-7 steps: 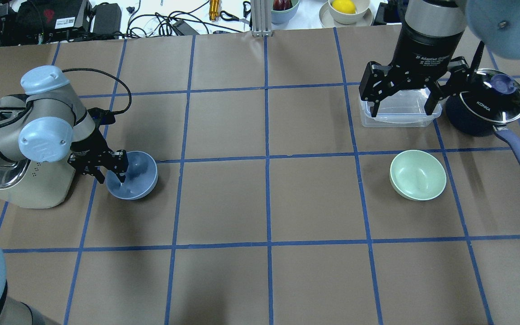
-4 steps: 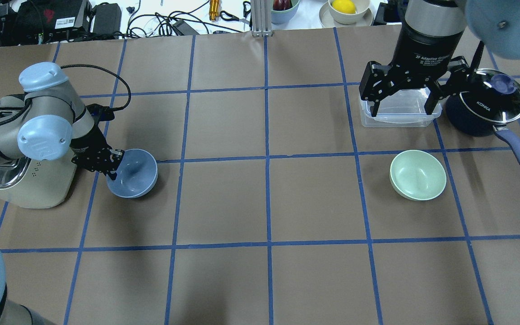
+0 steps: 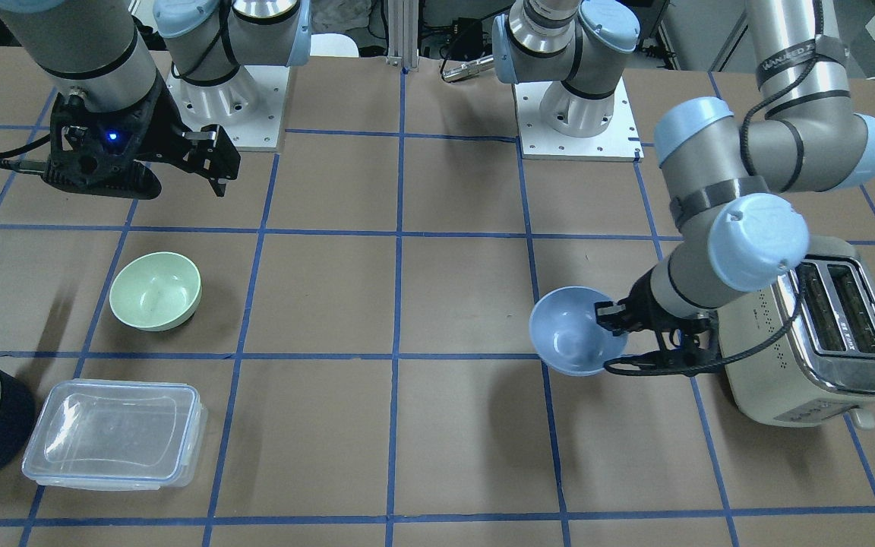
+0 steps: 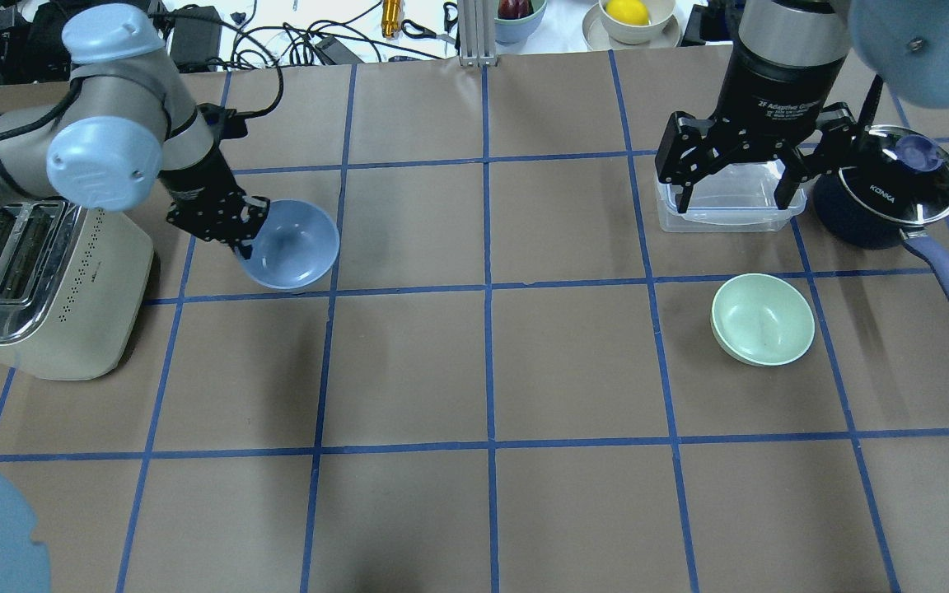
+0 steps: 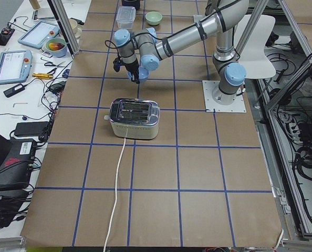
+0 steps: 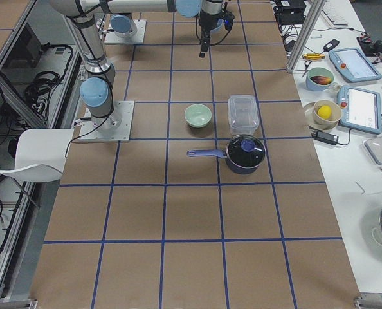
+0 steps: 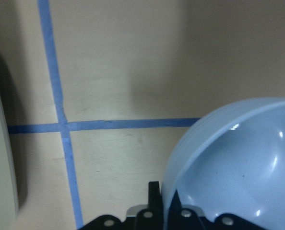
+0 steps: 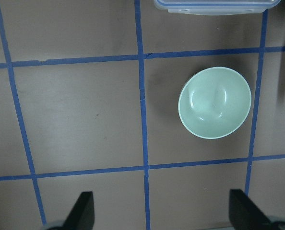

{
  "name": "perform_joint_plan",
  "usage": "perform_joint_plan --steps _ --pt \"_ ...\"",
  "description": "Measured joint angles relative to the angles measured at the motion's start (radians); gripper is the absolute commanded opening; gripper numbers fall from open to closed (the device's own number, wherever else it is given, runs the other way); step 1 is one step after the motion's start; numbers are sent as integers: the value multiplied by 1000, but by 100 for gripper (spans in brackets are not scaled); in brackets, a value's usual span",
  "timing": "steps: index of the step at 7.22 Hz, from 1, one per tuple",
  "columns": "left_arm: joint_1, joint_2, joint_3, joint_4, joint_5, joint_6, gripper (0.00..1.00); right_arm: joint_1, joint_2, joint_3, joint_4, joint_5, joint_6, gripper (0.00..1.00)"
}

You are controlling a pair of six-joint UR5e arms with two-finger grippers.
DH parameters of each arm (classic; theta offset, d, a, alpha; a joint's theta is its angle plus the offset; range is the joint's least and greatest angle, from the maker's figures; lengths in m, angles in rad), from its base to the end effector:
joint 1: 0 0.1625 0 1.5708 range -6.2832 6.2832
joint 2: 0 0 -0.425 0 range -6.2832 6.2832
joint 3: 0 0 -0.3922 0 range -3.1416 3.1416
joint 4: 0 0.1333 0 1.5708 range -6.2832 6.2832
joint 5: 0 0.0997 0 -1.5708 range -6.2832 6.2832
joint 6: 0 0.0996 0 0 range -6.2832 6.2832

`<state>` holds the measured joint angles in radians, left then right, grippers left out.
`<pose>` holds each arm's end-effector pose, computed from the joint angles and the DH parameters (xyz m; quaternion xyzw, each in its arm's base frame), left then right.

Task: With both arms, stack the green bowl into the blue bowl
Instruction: 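Grip the blue bowl rim and slide it toward the table center, then release the blue bowl and raise the left gripper away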

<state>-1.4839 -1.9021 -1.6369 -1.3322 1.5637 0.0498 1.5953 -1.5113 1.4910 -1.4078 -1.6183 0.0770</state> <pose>-0.0829 -0.5920 0.2985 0.0188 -0.9967 -0.0789 0.0089 0.1408 -0.4986 0.4821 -0.0245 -0.9969 -0.0700 0.0273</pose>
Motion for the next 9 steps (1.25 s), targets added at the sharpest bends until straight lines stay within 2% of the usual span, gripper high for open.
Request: perform_joint_plan --steps 2,4,7,8,9 --pt "-126 -32 30 6 -137 -168 0 0 0 1 -2 0 2 100" --pt "-196 -102 30 73 -249 -221 0 0 -1 2 -2 4 6 100" --pt "-275 -206 29 180 -276 -284 0 0 0 0 -4 6 13 100" --pt "-284 -223 30 195 -276 -292 99 0 0 0 -5 5 13 100" --pt "-288 -230 30 205 -272 -298 100 0 0 0 -6 3 13 100"
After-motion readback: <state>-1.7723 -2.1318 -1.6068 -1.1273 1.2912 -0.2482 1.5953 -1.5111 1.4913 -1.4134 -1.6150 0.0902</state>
